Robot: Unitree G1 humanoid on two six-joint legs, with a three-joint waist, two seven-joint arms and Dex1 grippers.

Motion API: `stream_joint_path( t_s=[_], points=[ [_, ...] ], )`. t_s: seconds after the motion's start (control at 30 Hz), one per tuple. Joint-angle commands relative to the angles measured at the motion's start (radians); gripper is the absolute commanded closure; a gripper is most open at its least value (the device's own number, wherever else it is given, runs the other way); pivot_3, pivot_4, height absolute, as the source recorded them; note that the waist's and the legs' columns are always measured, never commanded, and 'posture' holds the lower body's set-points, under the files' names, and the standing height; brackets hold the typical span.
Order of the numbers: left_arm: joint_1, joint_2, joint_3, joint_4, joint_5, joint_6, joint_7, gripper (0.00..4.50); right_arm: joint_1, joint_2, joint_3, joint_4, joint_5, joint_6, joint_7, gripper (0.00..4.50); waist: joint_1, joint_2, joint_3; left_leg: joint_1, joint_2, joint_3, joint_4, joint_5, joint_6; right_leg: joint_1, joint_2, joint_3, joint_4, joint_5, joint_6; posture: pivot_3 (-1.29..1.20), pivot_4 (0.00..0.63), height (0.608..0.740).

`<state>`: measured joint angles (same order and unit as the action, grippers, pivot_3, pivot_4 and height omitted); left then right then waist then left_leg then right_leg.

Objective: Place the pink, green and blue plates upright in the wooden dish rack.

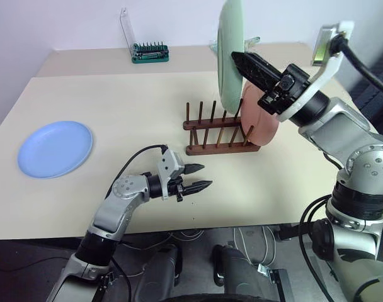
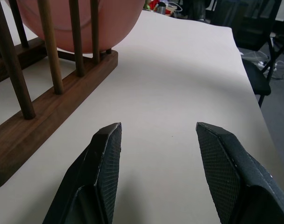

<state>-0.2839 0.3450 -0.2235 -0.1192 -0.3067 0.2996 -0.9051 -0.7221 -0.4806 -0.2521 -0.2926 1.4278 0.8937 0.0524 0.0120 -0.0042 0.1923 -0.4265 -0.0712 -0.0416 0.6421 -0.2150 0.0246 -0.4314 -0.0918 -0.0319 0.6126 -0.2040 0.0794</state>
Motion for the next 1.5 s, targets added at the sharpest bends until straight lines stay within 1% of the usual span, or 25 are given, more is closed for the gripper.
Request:
stream_joint_path(
  t_s=[0.03, 0.2, 0.47, 0.73, 0.9, 1.1, 1.33, 1.37, 1.43, 1.5],
  points=[
    [0.000, 0.003, 0.002, -0.030, -0.006, -0.008, 0.002, 1.90, -0.004, -0.007, -0.023, 0.032, 0.062, 0.015, -0.052, 4.48, 0.000, 0.000, 0.000, 0.000, 0.000, 0.000, 0.000, 0.000, 0.000, 0.000, 0.000, 0.000, 0.000, 0.000, 0.000, 0.00, 0.150, 0.735],
    [-0.004, 0.006, 0.003, -0.029, -0.006, -0.009, 0.001, 1.90, 0.000, 0.009, -0.008, 0.088, 0.086, 0.033, -0.100, 4.48, 0.000, 0.000, 0.000, 0.000, 0.000, 0.000, 0.000, 0.000, 0.000, 0.000, 0.000, 0.000, 0.000, 0.000, 0.000, 0.00, 0.150, 0.735],
    [-0.001, 0.008, 0.004, -0.035, -0.007, -0.004, 0.004, 1.90, 0.003, 0.027, -0.008, 0.131, 0.115, 0.038, -0.136, 4.48, 0.000, 0.000, 0.000, 0.000, 0.000, 0.000, 0.000, 0.000, 0.000, 0.000, 0.000, 0.000, 0.000, 0.000, 0.000, 0.00, 0.150, 0.735],
    [0.003, 0.013, 0.006, -0.041, -0.009, -0.001, 0.008, 1.90, -0.043, 0.021, -0.021, 0.081, 0.188, 0.020, -0.129, 4.48, -0.002, 0.000, 0.000, 0.000, 0.000, 0.001, 0.000, 0.000, 0.001, 0.000, 0.000, 0.000, 0.000, 0.000, 0.000, 0.00, 0.150, 0.735],
    [0.001, 0.012, 0.005, -0.039, -0.008, -0.002, 0.009, 1.90, -0.034, 0.024, -0.010, 0.077, 0.214, 0.015, -0.145, 4.48, -0.002, 0.000, 0.000, 0.000, 0.000, 0.000, 0.000, 0.000, 0.001, 0.000, 0.000, 0.000, 0.000, 0.000, 0.000, 0.00, 0.150, 0.735],
    [-0.002, 0.013, 0.005, -0.036, -0.010, -0.003, 0.008, 1.90, -0.025, 0.024, -0.007, 0.086, 0.216, 0.014, -0.148, 4.48, -0.001, 0.000, 0.000, -0.001, 0.000, 0.000, 0.000, -0.001, 0.001, 0.000, 0.000, 0.000, -0.001, 0.000, 0.000, 0.00, 0.150, 0.735],
    [-0.007, 0.013, 0.005, -0.031, -0.006, -0.006, 0.011, 1.90, 0.012, 0.023, -0.013, 0.152, 0.171, 0.016, -0.136, 4.48, -0.001, 0.000, 0.000, -0.001, 0.000, 0.001, 0.000, -0.001, 0.001, 0.000, -0.001, 0.000, -0.001, 0.000, 0.000, 0.00, 0.150, 0.735],
    [-0.007, 0.013, 0.005, -0.032, -0.005, -0.006, 0.012, 1.90, 0.017, 0.021, -0.014, 0.159, 0.164, 0.017, -0.135, 4.21, -0.001, 0.000, 0.000, -0.001, 0.000, 0.001, 0.000, -0.001, 0.001, 0.000, -0.001, 0.000, -0.001, 0.000, 0.000, 0.00, 0.150, 0.735],
    [-0.006, 0.014, 0.006, -0.033, -0.006, -0.004, 0.013, 1.90, 0.024, 0.020, -0.017, 0.170, 0.151, 0.018, -0.132, 3.53, -0.001, 0.000, 0.000, -0.001, 0.000, 0.000, 0.000, -0.001, 0.001, 0.000, -0.001, 0.000, -0.001, 0.000, 0.000, 0.00, 0.150, 0.735],
    [-0.004, 0.015, 0.007, -0.036, -0.007, -0.003, 0.013, 1.90, 0.024, 0.018, -0.018, 0.170, 0.142, 0.018, -0.127, 2.61, -0.001, 0.000, 0.000, -0.001, 0.000, 0.001, 0.000, -0.001, 0.001, 0.000, -0.001, 0.000, -0.001, 0.000, 0.000, 0.00, 0.150, 0.735]
  ],
)
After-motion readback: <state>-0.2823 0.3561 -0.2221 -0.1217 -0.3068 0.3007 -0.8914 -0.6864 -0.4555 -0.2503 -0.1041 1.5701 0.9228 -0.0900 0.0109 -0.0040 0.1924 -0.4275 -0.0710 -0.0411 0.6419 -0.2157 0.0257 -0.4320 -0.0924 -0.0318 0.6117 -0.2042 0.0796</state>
